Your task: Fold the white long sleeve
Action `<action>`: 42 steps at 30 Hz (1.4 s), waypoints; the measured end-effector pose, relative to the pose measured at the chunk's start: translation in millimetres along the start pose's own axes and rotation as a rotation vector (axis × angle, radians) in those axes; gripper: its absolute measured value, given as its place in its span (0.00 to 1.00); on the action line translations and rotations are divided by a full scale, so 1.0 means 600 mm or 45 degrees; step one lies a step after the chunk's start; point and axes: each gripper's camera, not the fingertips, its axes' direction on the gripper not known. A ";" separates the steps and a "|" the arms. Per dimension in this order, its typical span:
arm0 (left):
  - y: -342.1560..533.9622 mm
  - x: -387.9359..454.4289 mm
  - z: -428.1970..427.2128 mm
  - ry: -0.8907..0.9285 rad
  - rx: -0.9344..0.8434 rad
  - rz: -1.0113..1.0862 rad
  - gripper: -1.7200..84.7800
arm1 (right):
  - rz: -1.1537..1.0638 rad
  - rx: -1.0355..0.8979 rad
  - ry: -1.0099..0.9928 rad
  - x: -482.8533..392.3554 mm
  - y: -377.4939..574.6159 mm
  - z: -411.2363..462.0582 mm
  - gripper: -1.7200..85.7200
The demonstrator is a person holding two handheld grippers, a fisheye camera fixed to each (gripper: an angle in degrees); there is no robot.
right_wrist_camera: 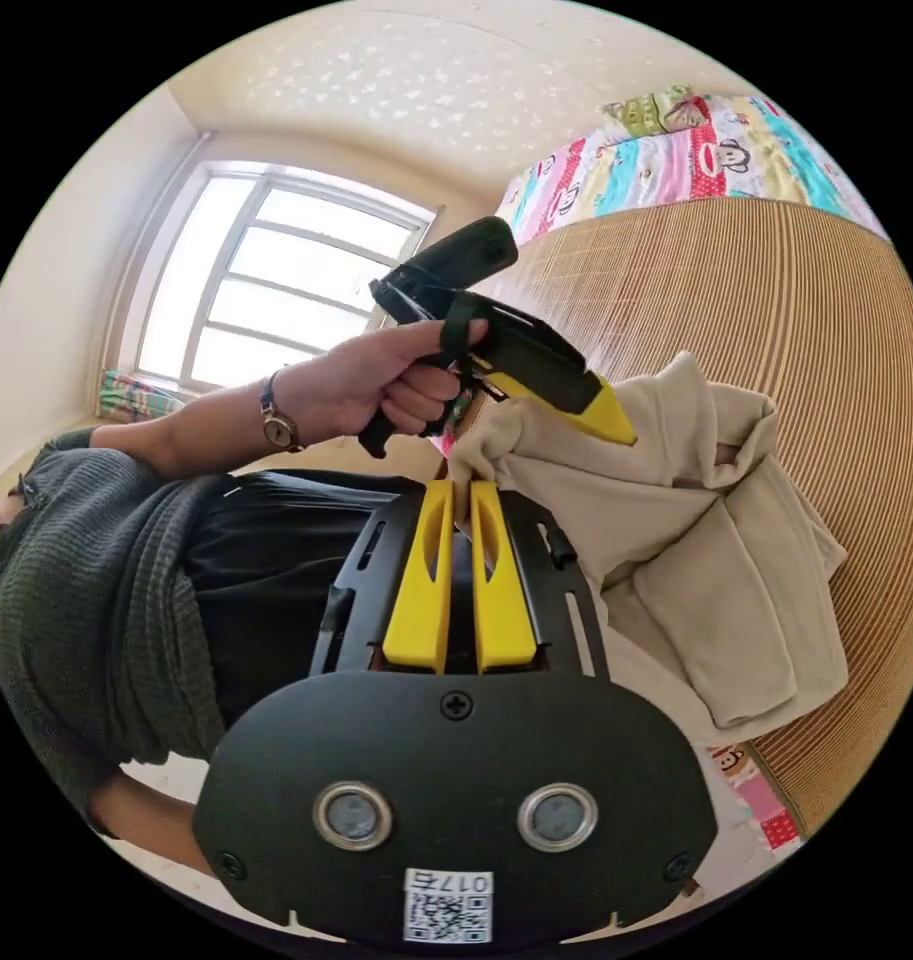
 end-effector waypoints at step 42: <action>0.697 0.082 -0.266 0.734 0.534 1.974 0.02 | -0.304 0.988 1.113 -0.397 0.026 0.073 0.05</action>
